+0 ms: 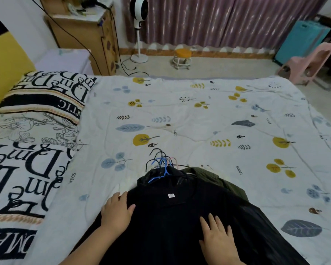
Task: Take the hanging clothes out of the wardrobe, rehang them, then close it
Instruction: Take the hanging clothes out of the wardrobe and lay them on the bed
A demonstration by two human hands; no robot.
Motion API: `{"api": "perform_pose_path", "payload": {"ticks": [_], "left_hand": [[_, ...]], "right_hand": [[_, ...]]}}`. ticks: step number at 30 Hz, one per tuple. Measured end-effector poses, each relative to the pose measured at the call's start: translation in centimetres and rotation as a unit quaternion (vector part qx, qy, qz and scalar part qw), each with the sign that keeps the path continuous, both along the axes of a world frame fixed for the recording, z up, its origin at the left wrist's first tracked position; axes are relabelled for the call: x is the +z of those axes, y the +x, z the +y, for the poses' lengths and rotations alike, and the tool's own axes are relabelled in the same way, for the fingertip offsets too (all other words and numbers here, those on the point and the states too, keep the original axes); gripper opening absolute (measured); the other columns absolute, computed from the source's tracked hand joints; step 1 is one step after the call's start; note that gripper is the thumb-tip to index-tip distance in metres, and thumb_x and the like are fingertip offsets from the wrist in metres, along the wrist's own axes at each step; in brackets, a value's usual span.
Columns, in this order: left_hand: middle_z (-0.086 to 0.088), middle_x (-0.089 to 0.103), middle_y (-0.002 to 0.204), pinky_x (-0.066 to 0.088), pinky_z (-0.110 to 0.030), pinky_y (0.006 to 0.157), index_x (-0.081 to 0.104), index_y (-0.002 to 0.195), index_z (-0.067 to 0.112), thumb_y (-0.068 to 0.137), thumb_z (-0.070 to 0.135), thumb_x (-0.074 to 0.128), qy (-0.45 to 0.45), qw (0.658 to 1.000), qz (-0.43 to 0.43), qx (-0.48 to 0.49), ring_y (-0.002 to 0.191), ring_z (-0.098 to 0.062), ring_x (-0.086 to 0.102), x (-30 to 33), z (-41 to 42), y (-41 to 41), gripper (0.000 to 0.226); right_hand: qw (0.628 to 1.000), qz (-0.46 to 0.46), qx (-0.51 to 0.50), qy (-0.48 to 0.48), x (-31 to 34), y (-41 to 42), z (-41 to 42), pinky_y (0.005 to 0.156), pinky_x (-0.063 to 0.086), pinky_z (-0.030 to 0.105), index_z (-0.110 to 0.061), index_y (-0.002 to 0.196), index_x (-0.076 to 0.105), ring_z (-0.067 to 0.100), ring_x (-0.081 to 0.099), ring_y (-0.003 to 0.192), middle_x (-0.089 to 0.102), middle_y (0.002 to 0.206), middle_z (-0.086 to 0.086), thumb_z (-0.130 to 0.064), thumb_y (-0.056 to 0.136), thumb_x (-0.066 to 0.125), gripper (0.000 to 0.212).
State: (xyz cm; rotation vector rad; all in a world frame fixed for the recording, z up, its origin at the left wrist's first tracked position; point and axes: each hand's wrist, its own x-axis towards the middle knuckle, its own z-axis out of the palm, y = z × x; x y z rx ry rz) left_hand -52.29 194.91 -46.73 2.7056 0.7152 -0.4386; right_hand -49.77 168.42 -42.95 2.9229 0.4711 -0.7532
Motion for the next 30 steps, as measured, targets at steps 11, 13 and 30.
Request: {"api": "perform_pose_path", "payload": {"ticks": [11, 13, 30], "left_hand": [[0.010, 0.061, 0.099, 0.043, -0.019, 0.088, 0.061, 0.112, 0.022, 0.093, 0.029, 0.049, -0.156, 0.985, -0.061, -0.046, 0.098, -0.008, 0.058, 12.4, -2.4, -5.6, 0.023], [0.007, 0.062, 0.107, 0.042, -0.020, 0.085, 0.060, 0.114, 0.021, 0.093, 0.029, 0.049, -0.142, 0.986, -0.078, -0.047, 0.095, -0.008, 0.056, 15.7, -2.9, -6.7, 0.025], [0.005, 0.062, 0.112, 0.046, -0.023, 0.086, 0.058, 0.116, 0.021, 0.093, 0.036, 0.049, -0.049, 0.989, -0.132, 0.046, 0.098, -0.011, 0.057, 32.5, -13.1, -26.8, 0.029]], "right_hand": [[0.997, 0.011, 0.034, 0.063, 9.9, -2.9, 1.8, 0.093, 0.042, 0.033, -0.019, 0.129, 0.047, 0.022, 0.045, 0.119, 0.049, 0.128, 0.003, -0.024, 0.096, 0.040, 0.034], [0.995, 0.002, 0.046, 0.086, 12.6, -3.8, 1.9, 0.093, 0.043, 0.034, -0.018, 0.128, 0.048, 0.024, 0.046, 0.118, 0.050, 0.126, 0.004, -0.025, 0.096, 0.041, 0.033], [0.940, -0.039, 0.272, 0.200, 29.3, -15.3, -2.5, 0.100, 0.041, 0.037, -0.017, 0.134, 0.046, 0.026, 0.046, 0.121, 0.049, 0.133, 0.007, -0.036, 0.095, 0.046, 0.043]]}}
